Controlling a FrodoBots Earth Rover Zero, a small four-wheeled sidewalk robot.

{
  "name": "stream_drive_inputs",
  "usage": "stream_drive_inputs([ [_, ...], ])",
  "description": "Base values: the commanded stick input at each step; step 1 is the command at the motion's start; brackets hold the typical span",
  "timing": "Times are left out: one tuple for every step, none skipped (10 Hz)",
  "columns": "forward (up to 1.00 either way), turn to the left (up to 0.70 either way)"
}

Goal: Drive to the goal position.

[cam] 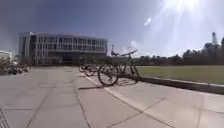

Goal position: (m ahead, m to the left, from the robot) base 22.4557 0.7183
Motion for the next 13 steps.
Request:
stream_drive_inputs([
  [0.02, 0.03],
  [-0.03, -0.02],
  [-0.70, -0.14],
  [-0.70, -0.14],
  [-0.70, -0.14],
  [-0.70, -0.14],
  [-0.70, -0.14],
  [-0.70, -0.14],
  [-0.70, -0.14],
  [-0.70, -0.14],
  [-0.70, -0.14],
  [-0.70, -0.14],
  [-0.70, -0.14],
])
